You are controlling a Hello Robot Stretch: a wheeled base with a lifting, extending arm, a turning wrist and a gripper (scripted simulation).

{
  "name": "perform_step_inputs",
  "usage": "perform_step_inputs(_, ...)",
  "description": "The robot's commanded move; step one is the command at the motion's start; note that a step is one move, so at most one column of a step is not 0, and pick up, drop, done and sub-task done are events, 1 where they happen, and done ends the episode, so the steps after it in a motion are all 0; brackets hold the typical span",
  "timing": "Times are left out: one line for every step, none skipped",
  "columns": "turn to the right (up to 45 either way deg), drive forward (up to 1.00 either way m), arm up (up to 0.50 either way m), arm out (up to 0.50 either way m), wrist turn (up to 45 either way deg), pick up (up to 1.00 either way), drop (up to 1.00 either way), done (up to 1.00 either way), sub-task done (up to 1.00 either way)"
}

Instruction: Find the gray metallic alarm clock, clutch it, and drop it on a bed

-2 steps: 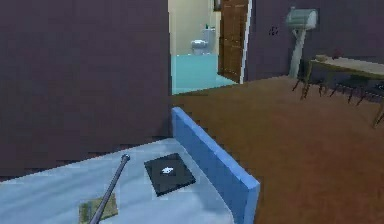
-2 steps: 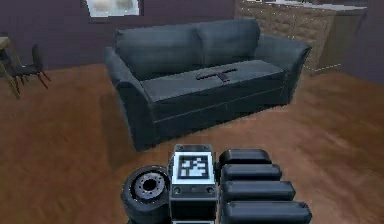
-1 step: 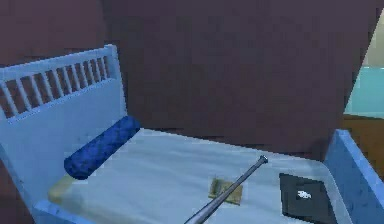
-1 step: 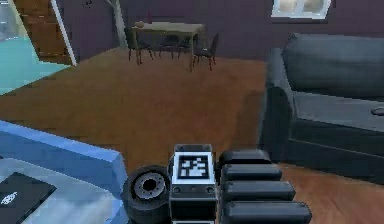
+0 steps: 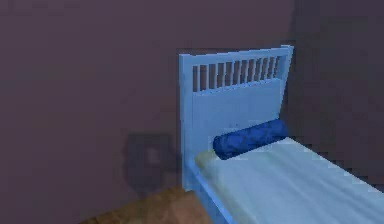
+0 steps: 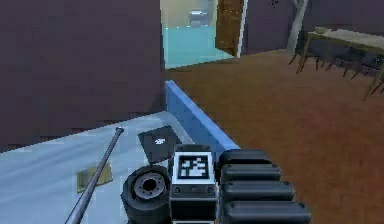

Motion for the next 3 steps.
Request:
perform_step_inputs(-30.0,0.00,0.00,0.00,0.0,0.00,0.00,0.00,0.00)
perform_step_inputs(0.0,0.00,0.00,0.48,0.0,0.00,0.00,0.00,0.00)
perform_step_inputs(0.0,0.00,0.00,0.00,39.0,0.00,0.00,0.00,0.00)
